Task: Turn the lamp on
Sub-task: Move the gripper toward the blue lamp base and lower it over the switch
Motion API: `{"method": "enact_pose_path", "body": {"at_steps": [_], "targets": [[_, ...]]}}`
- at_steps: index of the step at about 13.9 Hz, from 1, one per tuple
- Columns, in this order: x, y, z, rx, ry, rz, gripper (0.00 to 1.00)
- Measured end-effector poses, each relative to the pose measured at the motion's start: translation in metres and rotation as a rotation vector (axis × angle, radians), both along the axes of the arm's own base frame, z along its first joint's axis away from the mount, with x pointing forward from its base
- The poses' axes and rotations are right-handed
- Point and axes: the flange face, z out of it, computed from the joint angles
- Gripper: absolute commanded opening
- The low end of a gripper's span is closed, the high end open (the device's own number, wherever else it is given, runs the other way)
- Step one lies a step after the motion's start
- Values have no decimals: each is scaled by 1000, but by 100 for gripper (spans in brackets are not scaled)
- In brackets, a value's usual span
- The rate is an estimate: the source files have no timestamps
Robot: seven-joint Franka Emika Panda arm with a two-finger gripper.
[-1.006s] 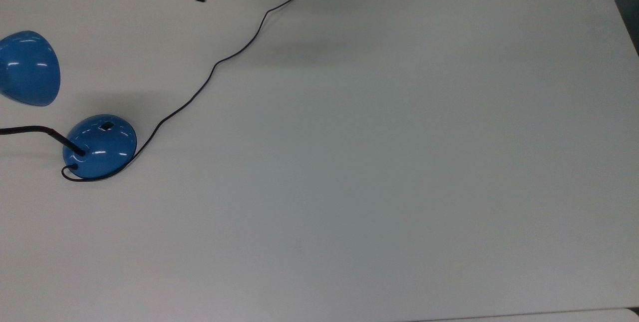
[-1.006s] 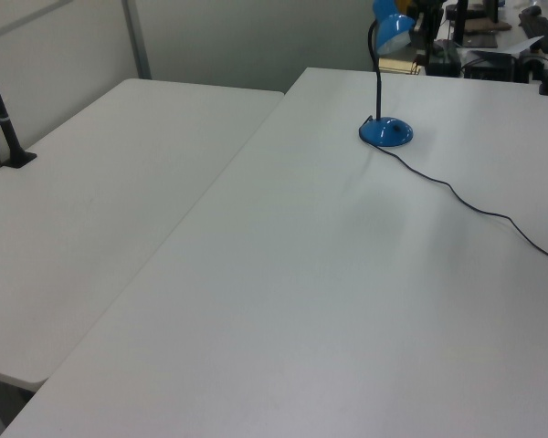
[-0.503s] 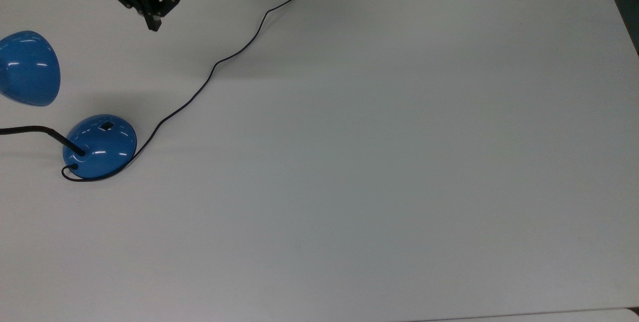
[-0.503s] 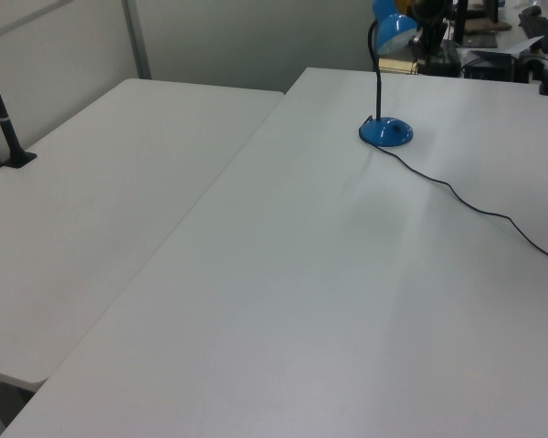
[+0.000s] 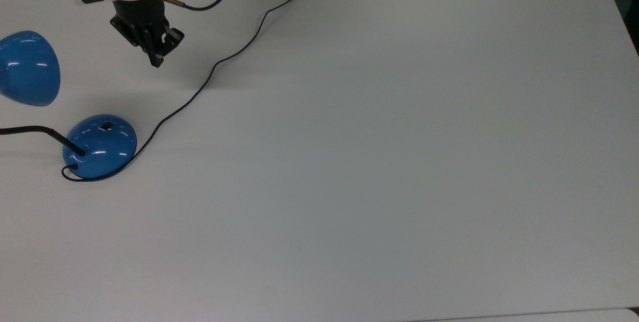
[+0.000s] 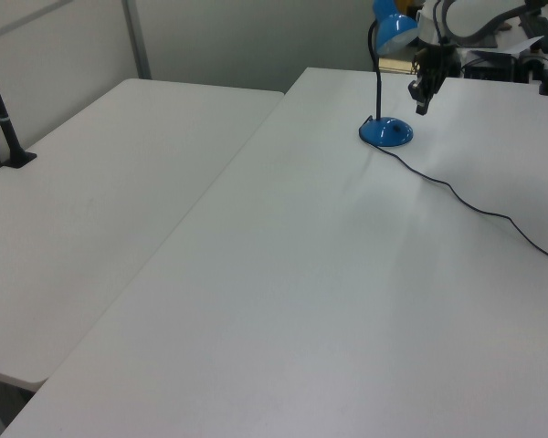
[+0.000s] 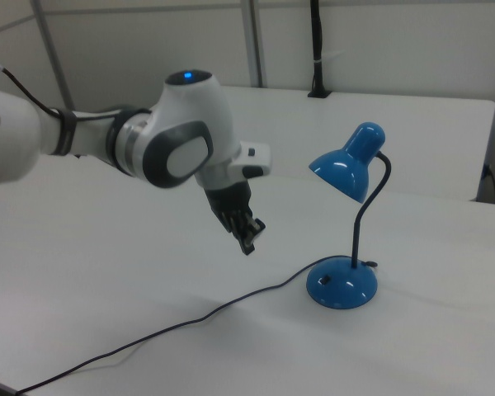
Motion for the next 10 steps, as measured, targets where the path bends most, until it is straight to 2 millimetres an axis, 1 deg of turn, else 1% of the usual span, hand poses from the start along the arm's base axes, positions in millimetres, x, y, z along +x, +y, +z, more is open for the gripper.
{"method": "enact_pose_path", "body": {"at_steps": [2, 4, 7, 9, 10], "targets": [[-2, -5, -20, 1, -16, -30, 0], [2, -8, -38, -2, -59, -66, 0], [10, -20, -65, -11, -134, -113, 0], [13, -28, -77, -18, -165, -125, 0], [15, -32, -80, -23, -187, -129, 0]]}}
